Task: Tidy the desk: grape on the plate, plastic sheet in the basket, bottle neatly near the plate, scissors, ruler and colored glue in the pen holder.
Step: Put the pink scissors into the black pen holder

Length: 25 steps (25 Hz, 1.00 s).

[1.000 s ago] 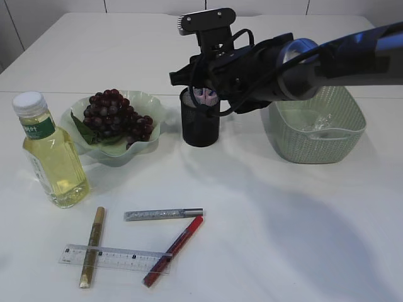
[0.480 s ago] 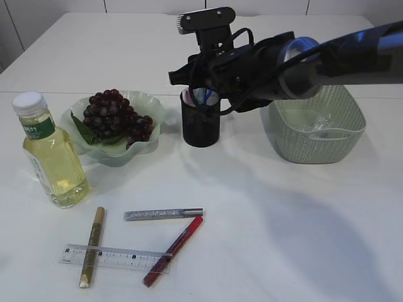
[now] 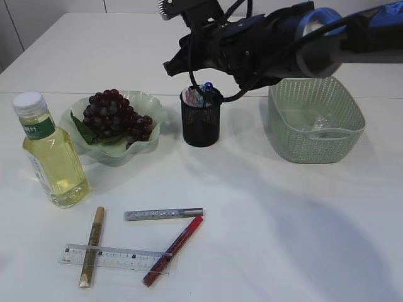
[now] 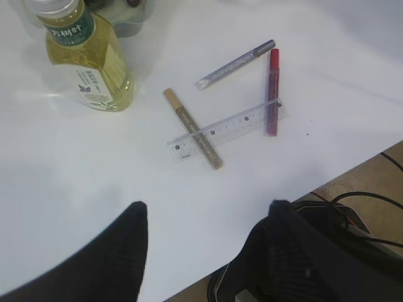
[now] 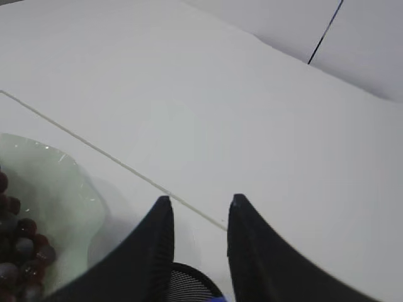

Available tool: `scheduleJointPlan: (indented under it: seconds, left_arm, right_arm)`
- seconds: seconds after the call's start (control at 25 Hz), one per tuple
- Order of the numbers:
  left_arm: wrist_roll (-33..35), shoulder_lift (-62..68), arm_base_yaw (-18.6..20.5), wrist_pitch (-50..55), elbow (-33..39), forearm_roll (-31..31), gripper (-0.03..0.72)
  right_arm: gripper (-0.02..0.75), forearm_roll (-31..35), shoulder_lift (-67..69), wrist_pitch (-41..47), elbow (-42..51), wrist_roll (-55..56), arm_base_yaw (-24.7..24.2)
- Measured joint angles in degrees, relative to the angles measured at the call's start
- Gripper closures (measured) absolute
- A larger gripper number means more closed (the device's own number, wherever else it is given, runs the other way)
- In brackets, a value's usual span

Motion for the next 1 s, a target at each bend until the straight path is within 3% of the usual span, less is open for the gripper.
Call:
scheduleJointPlan:
  seconds: [0.28, 0.48, 0.68, 1.0]
  left_arm:
    - [0.0, 0.0, 0.0, 0.0, 0.0, 0.0, 0.253]
    - [0.0, 0.0, 0.0, 0.0, 0.0, 0.0, 0.253]
    - [0.0, 0.0, 0.0, 0.0, 0.0, 0.0, 0.253]
    - [0.0, 0.0, 0.0, 2.0, 0.0, 0.0, 0.253]
  right_arm:
    - [0.490, -0.1, -3.1, 1.1, 1.8, -21.0, 2.8]
    - [0.491, -0.1, -4.7, 12.2, 5.3, -36.0, 6.2]
    - [0.491, 0.8, -4.8, 21.8, 7.3, -44.0, 9.4]
    - [0.491, 19.5, -5.3, 29.7, 7.8, -61.1, 12.2]
